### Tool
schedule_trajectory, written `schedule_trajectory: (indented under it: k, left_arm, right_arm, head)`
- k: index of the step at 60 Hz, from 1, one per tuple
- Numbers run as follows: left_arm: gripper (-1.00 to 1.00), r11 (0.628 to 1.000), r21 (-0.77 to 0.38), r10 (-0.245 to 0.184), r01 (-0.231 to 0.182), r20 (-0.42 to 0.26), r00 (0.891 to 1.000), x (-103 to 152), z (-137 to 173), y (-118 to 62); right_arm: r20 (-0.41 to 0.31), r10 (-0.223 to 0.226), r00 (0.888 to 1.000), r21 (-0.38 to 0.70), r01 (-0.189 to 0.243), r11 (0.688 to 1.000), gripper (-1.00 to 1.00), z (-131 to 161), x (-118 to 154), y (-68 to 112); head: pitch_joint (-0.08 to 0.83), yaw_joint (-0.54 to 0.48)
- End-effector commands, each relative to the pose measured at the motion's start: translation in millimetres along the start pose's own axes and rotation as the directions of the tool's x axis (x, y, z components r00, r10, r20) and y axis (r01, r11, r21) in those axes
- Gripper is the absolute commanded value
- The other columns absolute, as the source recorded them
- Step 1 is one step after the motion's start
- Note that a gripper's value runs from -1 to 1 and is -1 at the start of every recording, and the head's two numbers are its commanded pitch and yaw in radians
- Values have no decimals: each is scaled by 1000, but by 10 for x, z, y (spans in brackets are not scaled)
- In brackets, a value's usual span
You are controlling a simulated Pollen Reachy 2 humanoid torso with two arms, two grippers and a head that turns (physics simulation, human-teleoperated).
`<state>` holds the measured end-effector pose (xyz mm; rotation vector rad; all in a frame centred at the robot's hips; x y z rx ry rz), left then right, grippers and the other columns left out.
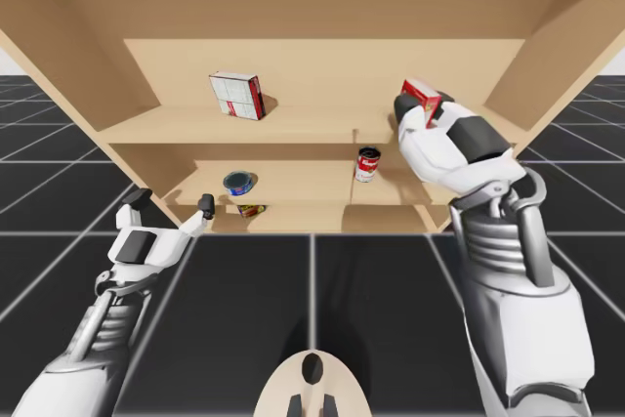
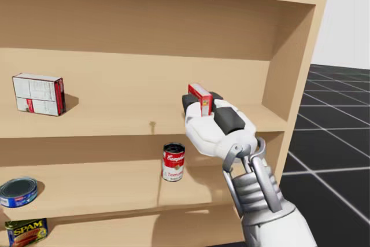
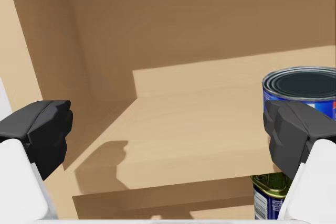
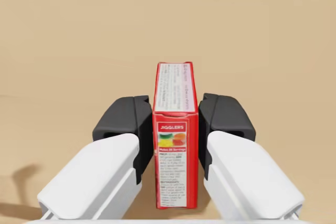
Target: Find the gelatin box on the shelf and bring it to me.
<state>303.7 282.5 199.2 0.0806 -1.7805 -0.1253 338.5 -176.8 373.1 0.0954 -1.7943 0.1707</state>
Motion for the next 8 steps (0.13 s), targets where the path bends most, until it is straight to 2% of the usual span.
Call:
schedule_trajectory:
  k: [1,8]
  left_arm:
    - [-1000,1000,2,0,0,0,1000,5,8,-5]
    - [-1000,1000,0,-1,1,0,1000,18,14,-12]
  right_arm:
    - [-137,5,991,-11,-7,1000,1000,448,242,53]
    - [-109,9,994,9,-8,1000,1000,764,309,67]
  head:
    - [195,-251]
    - [194,-253]
